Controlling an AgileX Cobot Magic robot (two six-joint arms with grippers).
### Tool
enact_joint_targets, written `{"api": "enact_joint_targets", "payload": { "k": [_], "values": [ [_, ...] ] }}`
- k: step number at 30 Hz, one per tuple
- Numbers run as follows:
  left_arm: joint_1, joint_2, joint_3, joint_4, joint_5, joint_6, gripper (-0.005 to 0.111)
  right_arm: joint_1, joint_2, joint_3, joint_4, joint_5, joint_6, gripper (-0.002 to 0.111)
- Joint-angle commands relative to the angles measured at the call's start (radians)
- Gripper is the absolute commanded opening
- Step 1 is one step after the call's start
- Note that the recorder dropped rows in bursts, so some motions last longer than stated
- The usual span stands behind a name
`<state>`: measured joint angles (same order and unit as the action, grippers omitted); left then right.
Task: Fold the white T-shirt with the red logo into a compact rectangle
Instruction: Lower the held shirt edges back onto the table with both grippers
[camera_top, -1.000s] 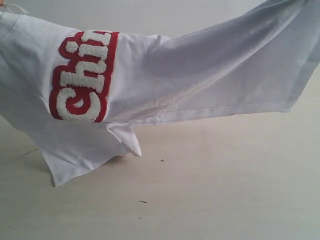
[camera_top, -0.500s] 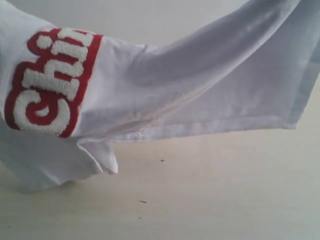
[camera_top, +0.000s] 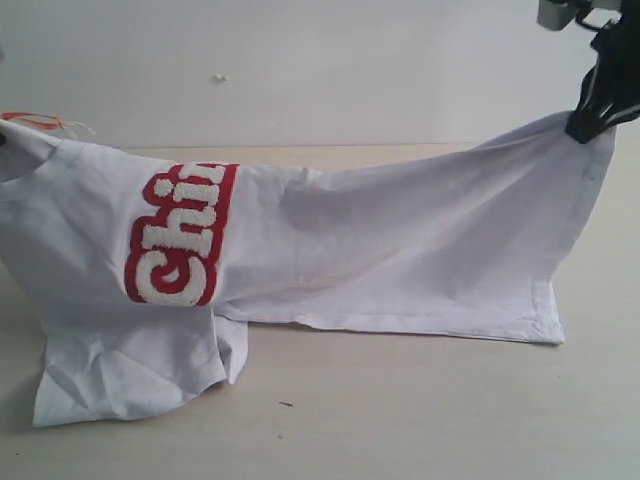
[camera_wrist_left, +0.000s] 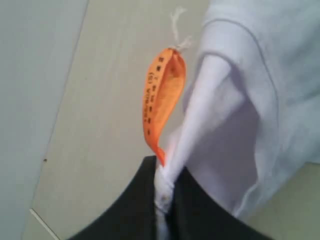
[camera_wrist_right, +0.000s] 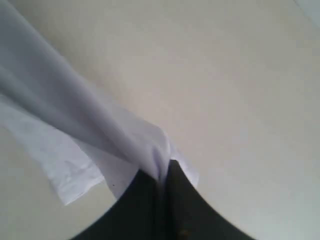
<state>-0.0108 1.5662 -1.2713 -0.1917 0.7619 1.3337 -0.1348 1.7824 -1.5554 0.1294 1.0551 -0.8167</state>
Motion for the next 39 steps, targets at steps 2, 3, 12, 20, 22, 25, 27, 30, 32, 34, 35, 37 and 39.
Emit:
{"api": "enact_joint_targets", "payload": {
  "k": [2,3,12,20,22,25,27,30,32,34,35,37,39],
  "values": [
    [0.000,0.161,0.004,-0.007,-0.284,0.059,0.000,0.001,0.144,-0.059,-0.106,-0.222,0.006,0.000],
    [0.000,0.187,0.004,-0.012,-0.311,0.079,0.000,0.001,0.164,-0.068,-0.106,-0.255,0.006,0.000],
    [0.000,0.401,0.004,-0.015,-0.611,0.112,0.000,0.001,0.323,-0.093,-0.110,-0.548,-0.031,0.000],
    [0.000,0.482,0.004,-0.013,-0.762,0.112,0.000,0.001,0.420,-0.093,-0.110,-0.689,-0.054,0.000],
    [0.000,0.496,0.004,-0.002,-0.783,0.112,0.000,0.001,0.442,-0.093,-0.110,-0.714,-0.054,0.000],
    [0.000,0.521,0.004,-0.002,-0.827,0.112,0.000,0.001,0.467,-0.093,-0.110,-0.738,-0.054,0.000],
    [0.000,0.533,0.004,-0.002,-0.843,0.112,0.004,0.001,0.480,-0.093,-0.129,-0.763,-0.052,0.000],
    [0.000,0.543,0.004,-0.002,-0.872,0.112,0.022,0.001,0.487,-0.093,-0.129,-0.783,-0.048,0.001],
    [0.000,0.545,0.004,-0.002,-0.895,0.108,0.040,0.001,0.487,-0.093,-0.129,-0.795,-0.046,0.005],
    [0.000,0.551,0.004,-0.002,-0.917,0.106,0.052,0.001,0.485,-0.093,-0.129,-0.802,-0.046,0.010],
    [0.000,0.552,0.004,-0.002,-0.923,0.103,0.058,0.001,0.485,-0.093,-0.129,-0.807,-0.046,0.013],
    [0.000,0.552,0.004,-0.002,-0.930,0.103,0.063,0.001,0.485,-0.093,-0.129,-0.811,-0.046,0.020],
    [0.000,0.552,0.004,-0.002,-0.959,0.103,0.072,0.001,0.485,-0.093,-0.129,-0.811,-0.046,0.029]
  ]
}}
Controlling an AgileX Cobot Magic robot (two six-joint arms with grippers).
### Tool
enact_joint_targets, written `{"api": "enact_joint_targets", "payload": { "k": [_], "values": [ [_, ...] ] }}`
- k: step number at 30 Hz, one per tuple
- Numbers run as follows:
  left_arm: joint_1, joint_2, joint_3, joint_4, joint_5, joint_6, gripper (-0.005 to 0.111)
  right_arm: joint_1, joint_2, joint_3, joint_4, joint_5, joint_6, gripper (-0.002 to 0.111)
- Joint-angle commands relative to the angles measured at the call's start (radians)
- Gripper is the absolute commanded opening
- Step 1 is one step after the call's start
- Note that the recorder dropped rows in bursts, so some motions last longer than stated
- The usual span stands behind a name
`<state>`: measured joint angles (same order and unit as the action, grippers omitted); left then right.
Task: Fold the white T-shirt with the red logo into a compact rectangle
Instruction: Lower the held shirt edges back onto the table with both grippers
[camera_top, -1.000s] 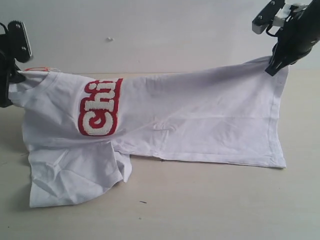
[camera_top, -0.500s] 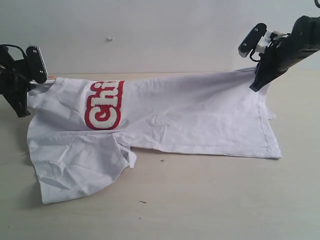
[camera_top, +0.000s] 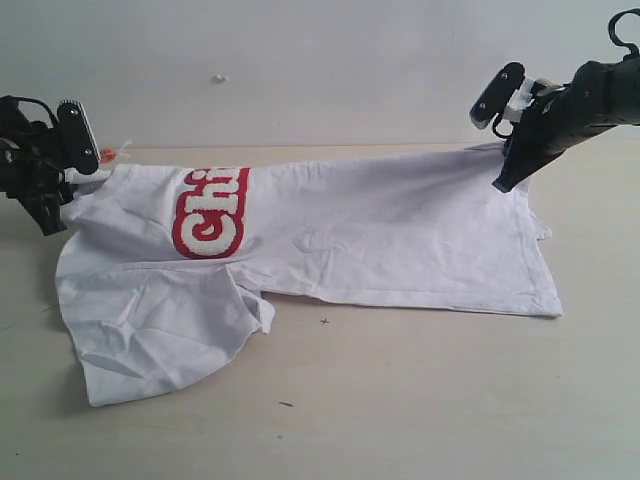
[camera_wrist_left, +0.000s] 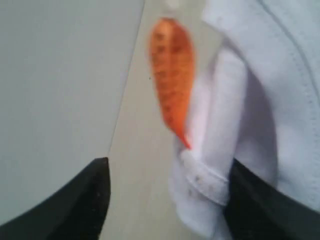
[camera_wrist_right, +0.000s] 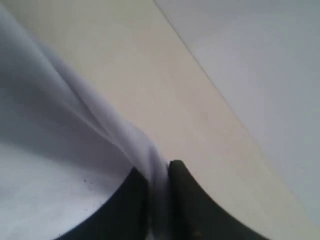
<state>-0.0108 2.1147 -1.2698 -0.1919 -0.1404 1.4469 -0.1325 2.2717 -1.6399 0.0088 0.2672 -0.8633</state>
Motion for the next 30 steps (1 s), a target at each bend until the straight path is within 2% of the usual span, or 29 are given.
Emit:
{"api": "enact_joint_targets", "payload": {
  "k": [1,2,5,10,17,20,25,30],
  "values": [
    [0.000,0.003,0.003,-0.002,-0.065,-0.011,0.077,-0.002,-0.004,-0.009,-0.009,-0.023,0.001,0.033],
    [0.000,0.003,0.003,-0.002,-0.067,-0.011,0.084,-0.002,-0.004,-0.009,-0.009,-0.023,0.001,0.037],
    [0.000,0.003,0.003,-0.002,-0.072,-0.008,0.094,-0.002,-0.004,-0.009,-0.009,-0.027,0.001,0.044],
    [0.000,0.003,0.003,-0.004,-0.072,-0.011,0.095,-0.002,-0.004,-0.009,-0.009,-0.066,0.003,0.054],
    [0.000,0.003,0.003,-0.004,-0.072,-0.011,0.095,-0.002,-0.004,-0.009,0.000,-0.108,0.021,0.054],
    [-0.002,0.003,0.003,-0.007,-0.068,-0.019,0.095,-0.002,-0.013,-0.009,0.000,-0.066,0.029,0.054],
    [-0.002,0.003,0.003,-0.011,0.027,-0.049,0.095,-0.002,-0.021,-0.014,0.037,-0.052,0.026,0.054],
    [-0.002,0.004,0.003,-0.004,0.041,-0.045,0.095,-0.004,-0.021,-0.047,0.037,-0.062,0.001,0.037]
  ]
}}
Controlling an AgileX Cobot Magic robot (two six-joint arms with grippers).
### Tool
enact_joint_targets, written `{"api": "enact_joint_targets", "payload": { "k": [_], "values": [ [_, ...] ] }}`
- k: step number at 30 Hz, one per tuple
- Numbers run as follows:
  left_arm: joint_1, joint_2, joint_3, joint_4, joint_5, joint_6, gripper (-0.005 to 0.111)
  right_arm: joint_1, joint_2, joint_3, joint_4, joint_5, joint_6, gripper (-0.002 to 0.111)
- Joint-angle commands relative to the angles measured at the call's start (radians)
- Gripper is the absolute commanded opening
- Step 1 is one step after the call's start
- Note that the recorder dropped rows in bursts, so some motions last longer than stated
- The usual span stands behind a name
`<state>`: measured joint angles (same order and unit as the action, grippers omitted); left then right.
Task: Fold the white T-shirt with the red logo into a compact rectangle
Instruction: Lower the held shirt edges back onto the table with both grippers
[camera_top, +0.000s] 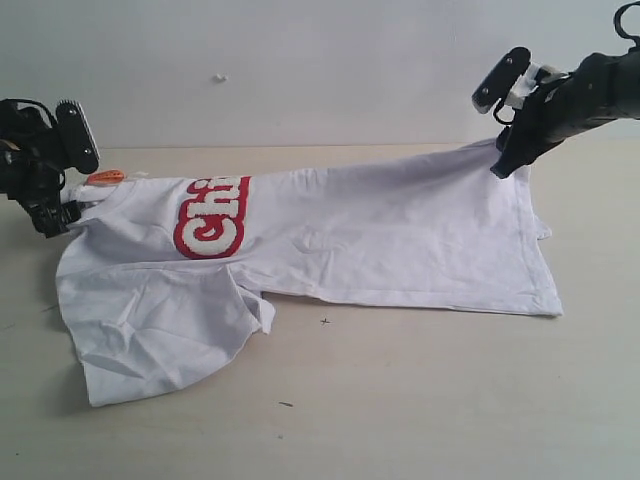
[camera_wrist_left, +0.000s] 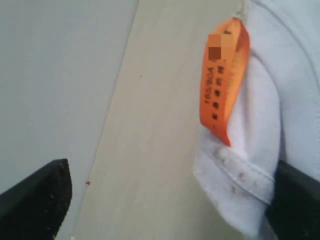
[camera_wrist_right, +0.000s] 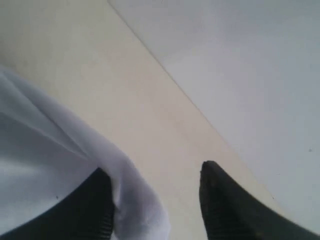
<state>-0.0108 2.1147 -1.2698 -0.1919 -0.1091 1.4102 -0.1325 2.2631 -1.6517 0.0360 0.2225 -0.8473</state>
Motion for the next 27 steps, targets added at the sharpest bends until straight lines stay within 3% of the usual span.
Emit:
{"api": "enact_joint_targets", "payload": {
  "k": [1,4,9,11,16,19,27],
  "values": [
    [-0.002,0.002,0.003,-0.004,0.010,-0.009,0.095,-0.004,-0.012,-0.039,0.013,-0.039,-0.007,0.036],
    [-0.002,0.002,0.003,-0.004,0.015,-0.007,0.095,-0.004,-0.012,-0.042,0.041,-0.067,0.049,0.043],
    [-0.002,0.002,0.003,-0.004,0.017,-0.007,0.095,-0.001,0.013,-0.042,0.024,-0.041,0.015,0.094],
    [-0.002,0.002,0.003,-0.004,0.017,-0.007,0.095,-0.001,0.013,-0.042,0.024,-0.014,0.011,0.105],
    [-0.002,-0.007,0.003,-0.004,0.017,-0.008,0.095,-0.001,-0.002,-0.042,0.026,-0.012,0.011,0.105],
    [-0.002,-0.021,0.003,-0.006,0.017,-0.008,0.095,-0.001,-0.029,-0.043,0.125,0.025,0.011,0.105],
    [-0.002,-0.025,0.003,-0.006,0.072,-0.013,0.095,-0.033,-0.003,-0.274,0.457,0.510,-0.147,0.105]
  ]
}}
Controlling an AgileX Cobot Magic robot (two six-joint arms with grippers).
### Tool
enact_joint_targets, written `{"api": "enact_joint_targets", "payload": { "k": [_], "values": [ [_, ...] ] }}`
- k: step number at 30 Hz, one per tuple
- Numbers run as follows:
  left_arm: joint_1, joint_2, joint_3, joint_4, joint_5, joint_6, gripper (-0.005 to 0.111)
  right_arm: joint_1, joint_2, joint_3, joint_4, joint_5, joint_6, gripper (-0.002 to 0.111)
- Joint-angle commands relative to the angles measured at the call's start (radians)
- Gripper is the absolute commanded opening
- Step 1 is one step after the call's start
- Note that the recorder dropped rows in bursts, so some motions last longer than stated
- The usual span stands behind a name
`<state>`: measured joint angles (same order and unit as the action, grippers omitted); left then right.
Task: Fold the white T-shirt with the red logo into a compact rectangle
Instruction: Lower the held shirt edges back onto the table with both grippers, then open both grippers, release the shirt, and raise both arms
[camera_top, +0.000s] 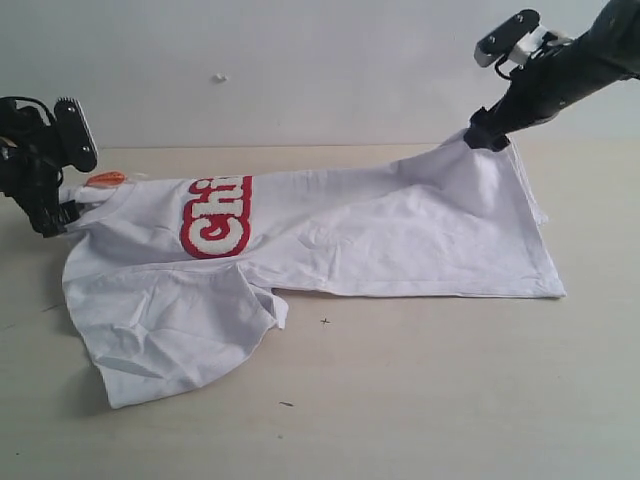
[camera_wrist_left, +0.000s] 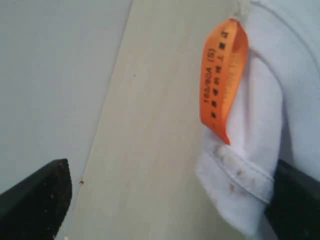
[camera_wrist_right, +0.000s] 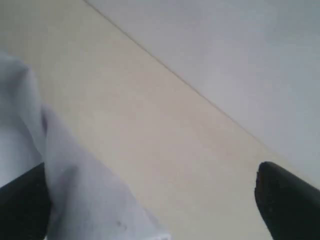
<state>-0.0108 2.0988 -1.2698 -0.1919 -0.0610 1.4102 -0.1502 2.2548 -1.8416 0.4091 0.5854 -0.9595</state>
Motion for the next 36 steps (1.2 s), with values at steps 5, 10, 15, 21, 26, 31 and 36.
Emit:
{"api": "enact_joint_targets", "payload": {
  "k": [5,10,15,21,26,31,36],
  "values": [
    [-0.002,-0.010,0.003,-0.006,0.036,-0.013,0.095,-0.018,0.005,-0.112,0.080,0.180,-0.057,0.105],
    [-0.002,-0.010,0.003,-0.003,0.093,0.001,0.095,-0.115,0.012,-0.112,0.251,0.189,-0.068,0.105],
    [-0.002,-0.010,0.003,-0.003,0.142,0.001,0.095,-0.177,0.012,-0.112,0.535,0.141,-0.066,0.105],
    [-0.002,-0.010,0.003,-0.003,0.148,0.001,0.095,-0.183,0.015,-0.121,0.537,0.179,0.054,0.105],
    [-0.002,-0.025,0.003,-0.003,0.160,0.001,0.095,-0.195,0.043,-0.210,0.515,0.297,0.071,0.105],
    [0.001,-0.123,0.003,-0.041,0.138,-0.001,0.095,-0.193,0.043,-0.211,0.427,0.299,0.014,0.105],
    [0.001,-0.237,0.003,-0.146,0.143,-0.001,0.095,-0.193,0.043,-0.211,0.394,0.314,0.019,0.105]
  ]
}}
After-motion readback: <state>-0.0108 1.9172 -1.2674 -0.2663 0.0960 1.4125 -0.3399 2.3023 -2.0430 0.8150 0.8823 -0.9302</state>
